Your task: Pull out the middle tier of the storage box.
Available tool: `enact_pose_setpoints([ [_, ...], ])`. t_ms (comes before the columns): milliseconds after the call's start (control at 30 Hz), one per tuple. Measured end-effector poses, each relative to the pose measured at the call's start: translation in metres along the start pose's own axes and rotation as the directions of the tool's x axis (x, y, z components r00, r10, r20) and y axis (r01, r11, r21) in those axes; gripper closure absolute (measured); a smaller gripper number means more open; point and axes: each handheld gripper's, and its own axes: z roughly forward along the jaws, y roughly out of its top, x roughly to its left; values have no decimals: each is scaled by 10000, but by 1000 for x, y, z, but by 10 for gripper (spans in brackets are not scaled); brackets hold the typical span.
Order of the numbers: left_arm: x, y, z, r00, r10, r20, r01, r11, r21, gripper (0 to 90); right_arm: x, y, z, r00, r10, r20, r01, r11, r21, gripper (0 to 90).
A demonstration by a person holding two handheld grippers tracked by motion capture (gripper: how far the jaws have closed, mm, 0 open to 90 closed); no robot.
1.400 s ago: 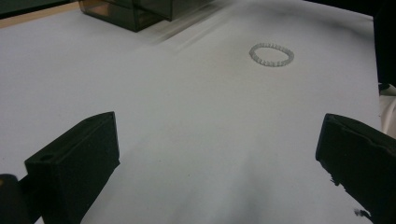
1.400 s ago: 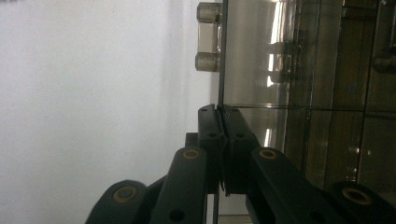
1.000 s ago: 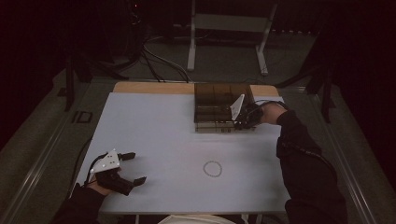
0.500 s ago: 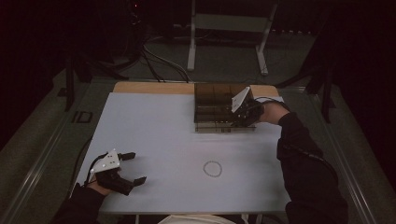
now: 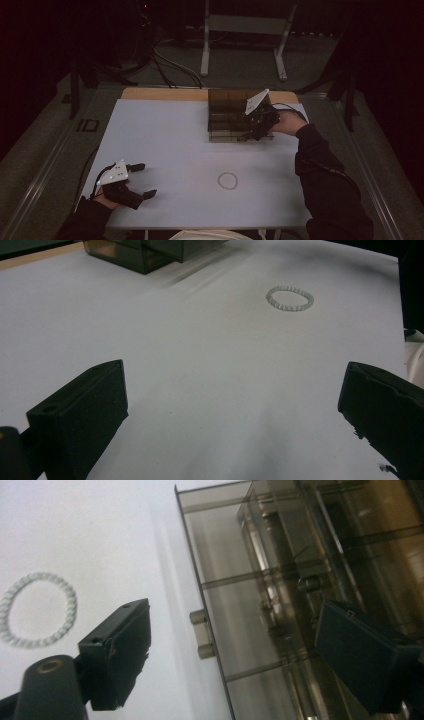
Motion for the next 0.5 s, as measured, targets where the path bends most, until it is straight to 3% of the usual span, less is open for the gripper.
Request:
enact_pose_setpoints([
  [233,0,0,0,10000,-2,2,2,10000,-12,10,10,5,-1,9990,445,-43,-445,9989,-158,21],
  [367,0,0,0,10000,-2,11,2,10000,-15,10,16,8,-2,9954,949,-128,-953,9945,-440,20],
  [500,0,0,0,10000,-9,21,9,10000,-13,10,25,10,3,9948,1008,-114,-1012,9936,-491,20],
])
